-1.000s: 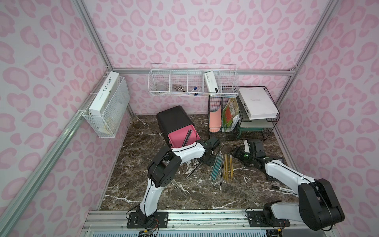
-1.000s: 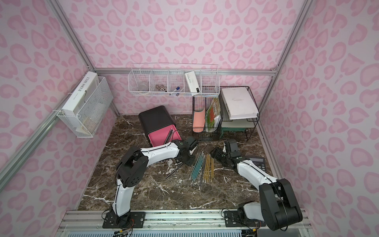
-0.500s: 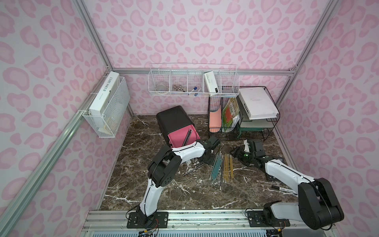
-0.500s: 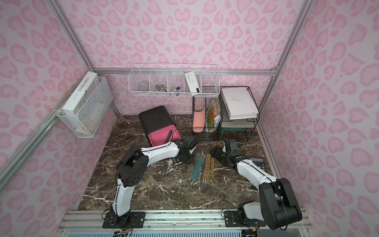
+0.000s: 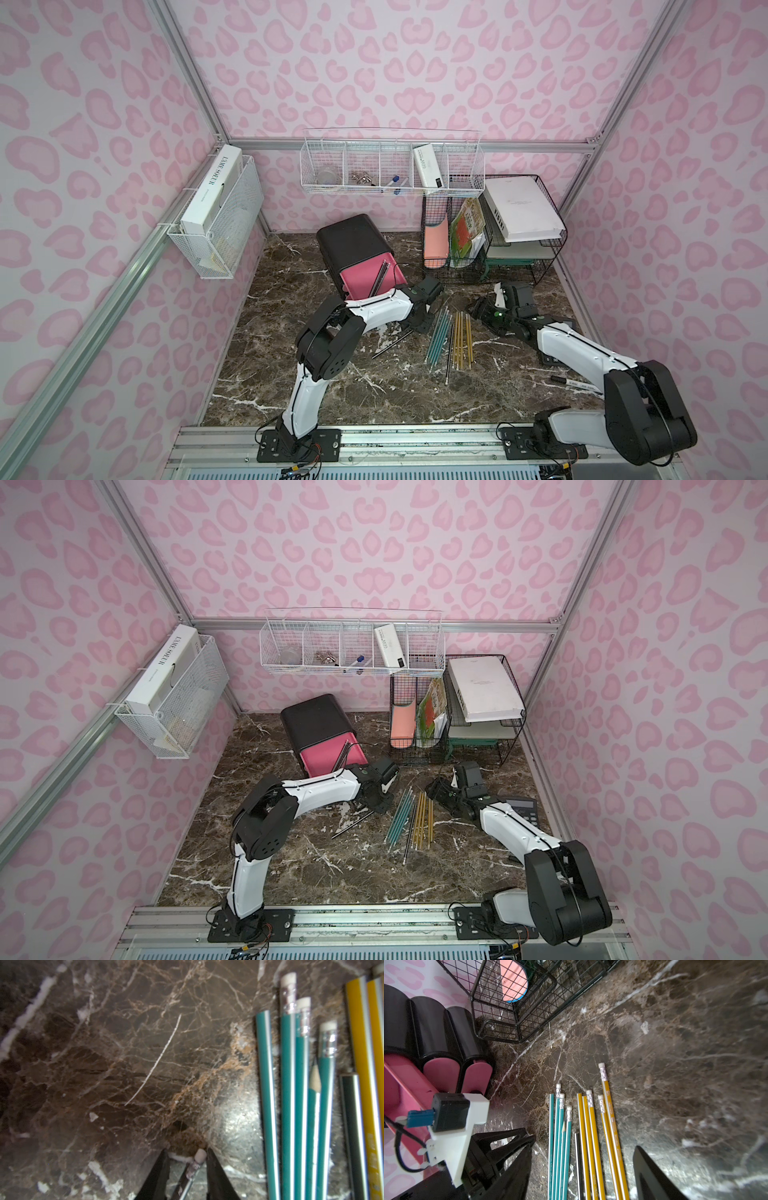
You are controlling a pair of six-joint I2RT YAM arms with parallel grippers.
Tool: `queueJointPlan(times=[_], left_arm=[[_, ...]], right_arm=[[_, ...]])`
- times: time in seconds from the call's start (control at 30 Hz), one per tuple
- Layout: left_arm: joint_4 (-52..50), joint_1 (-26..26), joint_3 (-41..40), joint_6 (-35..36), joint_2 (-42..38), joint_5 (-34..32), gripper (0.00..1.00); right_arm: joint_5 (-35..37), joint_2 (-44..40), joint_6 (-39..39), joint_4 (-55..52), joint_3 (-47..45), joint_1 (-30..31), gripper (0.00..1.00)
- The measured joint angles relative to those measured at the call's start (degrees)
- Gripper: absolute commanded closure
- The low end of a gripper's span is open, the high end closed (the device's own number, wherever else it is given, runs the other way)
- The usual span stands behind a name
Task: Please place the pencils in the drawer according to their color
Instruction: Pick up the pencil from the center of the board.
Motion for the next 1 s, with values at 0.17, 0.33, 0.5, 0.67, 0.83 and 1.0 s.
queueJointPlan(times=[0.17,0.33,0.5,0.67,0.83,1.0], left_arm=[[0.07,0.0,0.02,-0.02,0.0,-0.17,0.84],[0.2,0.0,0.02,-0.15,0.04,-0.28,0.94],[0.22,0.0,0.0,-0.2,0.04,-0.17,1.0],[0.22,0.0,0.02,-0.2,0.07,-0.13,1.0],[-1.81,-0.02,0.39,-0.17,-0.66,1.11,1.0],[-5.79,-0.07,2.73,0.02,-3.8,2.01,1.0]], right_arm=[[0.0,0.0,0.0,0.0,0.0,0.0,0.31],[0.0,0.0,0.0,-0.11,0.17,0.0,0.31],[0.0,0.0,0.0,-0.17,0.22,0.0,0.31],[0.0,0.0,0.0,-0.17,0.24,0.0,0.31],[0.0,0.0,0.0,-0.2,0.46,0.02,0.31],[0.0,0.02,0.0,-0.2,0.46,0.02,0.31]])
